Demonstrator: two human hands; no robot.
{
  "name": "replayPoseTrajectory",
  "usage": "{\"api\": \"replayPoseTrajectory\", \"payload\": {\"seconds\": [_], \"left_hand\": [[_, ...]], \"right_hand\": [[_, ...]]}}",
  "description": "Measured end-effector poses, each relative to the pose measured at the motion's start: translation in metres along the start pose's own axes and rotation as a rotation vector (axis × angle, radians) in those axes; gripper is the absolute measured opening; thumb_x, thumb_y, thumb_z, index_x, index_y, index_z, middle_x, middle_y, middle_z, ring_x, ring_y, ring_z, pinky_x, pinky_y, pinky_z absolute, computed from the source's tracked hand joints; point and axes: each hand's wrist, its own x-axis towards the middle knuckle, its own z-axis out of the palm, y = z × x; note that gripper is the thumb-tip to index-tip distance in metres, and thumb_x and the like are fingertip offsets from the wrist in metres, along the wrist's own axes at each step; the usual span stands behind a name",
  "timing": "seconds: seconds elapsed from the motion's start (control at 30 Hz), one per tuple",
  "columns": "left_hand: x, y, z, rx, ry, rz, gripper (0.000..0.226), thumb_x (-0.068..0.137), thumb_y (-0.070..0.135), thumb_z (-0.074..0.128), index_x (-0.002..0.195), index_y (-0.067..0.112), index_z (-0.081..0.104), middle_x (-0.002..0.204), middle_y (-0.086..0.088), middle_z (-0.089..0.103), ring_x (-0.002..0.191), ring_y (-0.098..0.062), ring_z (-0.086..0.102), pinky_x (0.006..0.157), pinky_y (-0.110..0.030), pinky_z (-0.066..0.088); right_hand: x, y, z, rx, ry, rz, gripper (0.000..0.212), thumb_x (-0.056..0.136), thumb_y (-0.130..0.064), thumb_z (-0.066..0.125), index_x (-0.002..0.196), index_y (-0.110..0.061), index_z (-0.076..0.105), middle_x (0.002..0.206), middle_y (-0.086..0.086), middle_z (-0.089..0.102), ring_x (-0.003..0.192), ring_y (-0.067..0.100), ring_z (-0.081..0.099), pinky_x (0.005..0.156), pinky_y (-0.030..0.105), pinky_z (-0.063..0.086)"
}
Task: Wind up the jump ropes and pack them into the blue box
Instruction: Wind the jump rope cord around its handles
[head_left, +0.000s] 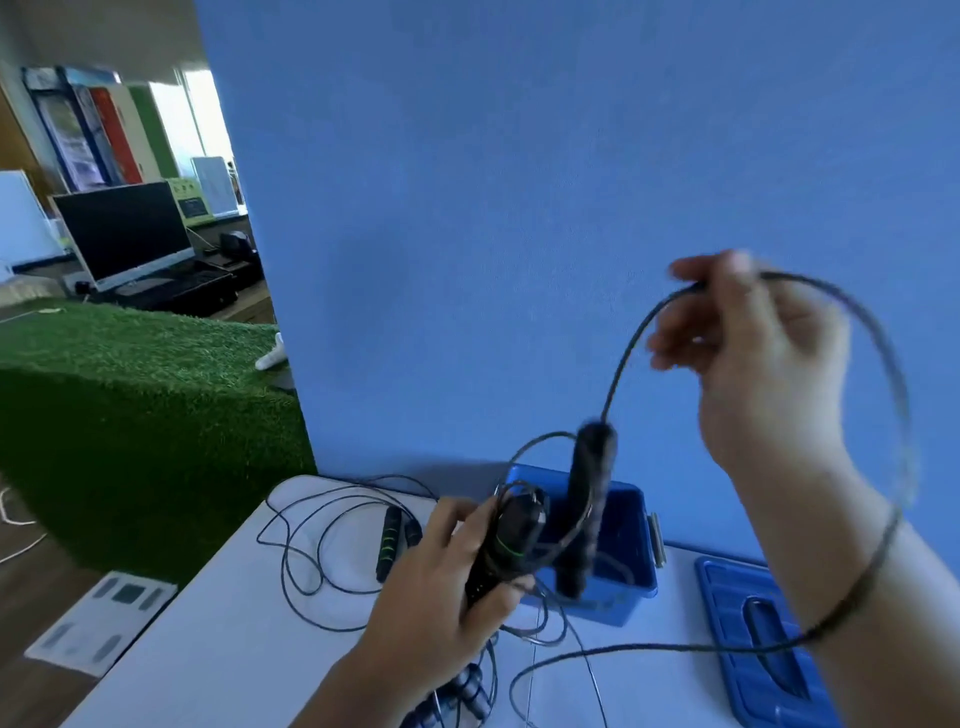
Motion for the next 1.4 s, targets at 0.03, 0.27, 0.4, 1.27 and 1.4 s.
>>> {"api": "replayPoseTrajectory", "payload": {"seconds": [0.03, 0.27, 0.4, 1.27, 1.4], "left_hand": [[-0.002, -0.003, 0.001, 0.021, -0.012, 0.009, 0.061, 0.093, 0.067, 0.047, 0.148, 0.041, 0.036, 0.122, 0.017, 0.043, 0.086, -0.004, 0.059, 0.068, -0.021, 0.051], [-0.015, -0.029, 0.010, -0.016, 0.015, -0.137, 0.049, 0.092, 0.059, 0.049, 0.138, 0.041, 0.046, 0.116, 0.018, 0.045, 0.091, 0.001, 0.056, 0.067, -0.015, 0.045], [-0.005, -0.026, 0.000, -0.254, 0.217, -0.336, 0.027, 0.088, 0.060, 0.054, 0.110, 0.046, 0.060, 0.093, 0.010, 0.061, 0.081, -0.009, 0.062, 0.067, -0.028, 0.048], [0.037, 0.009, -0.069, -0.881, 0.428, -0.380, 0.034, 0.082, 0.049, 0.067, 0.103, 0.023, 0.067, 0.082, -0.016, 0.052, 0.057, -0.030, 0.059, 0.058, -0.041, 0.048], [0.031, 0.010, -0.070, -0.876, 0.450, -0.392, 0.020, 0.090, 0.038, 0.062, 0.102, 0.024, 0.069, 0.081, -0.016, 0.052, 0.057, -0.030, 0.058, 0.056, -0.040, 0.048]], "right_hand": [[0.006, -0.005, -0.005, 0.102, 0.067, -0.010, 0.032, 0.108, -0.023, 0.041, 0.093, -0.008, 0.066, 0.064, 0.002, 0.068, 0.058, 0.022, 0.065, 0.054, 0.028, 0.053], [0.023, -0.025, -0.024, 0.179, 0.036, -0.061, 0.032, 0.107, -0.031, 0.039, 0.100, -0.015, 0.066, 0.083, 0.004, 0.075, 0.087, 0.028, 0.074, 0.074, 0.032, 0.057], [0.006, -0.008, -0.028, 0.045, -0.046, 0.031, 0.031, 0.108, -0.026, 0.041, 0.102, -0.011, 0.067, 0.081, 0.007, 0.075, 0.082, 0.030, 0.073, 0.069, 0.031, 0.058], [-0.141, 0.195, -0.087, -0.853, -0.631, 0.390, 0.024, 0.099, -0.027, 0.057, 0.107, -0.047, 0.068, 0.092, -0.018, 0.074, 0.082, 0.008, 0.072, 0.069, 0.015, 0.050], [-0.156, 0.217, -0.084, -1.002, -0.914, 0.310, 0.040, 0.096, -0.013, 0.043, 0.119, -0.040, 0.060, 0.096, -0.012, 0.067, 0.084, 0.013, 0.063, 0.075, 0.024, 0.049]]}}
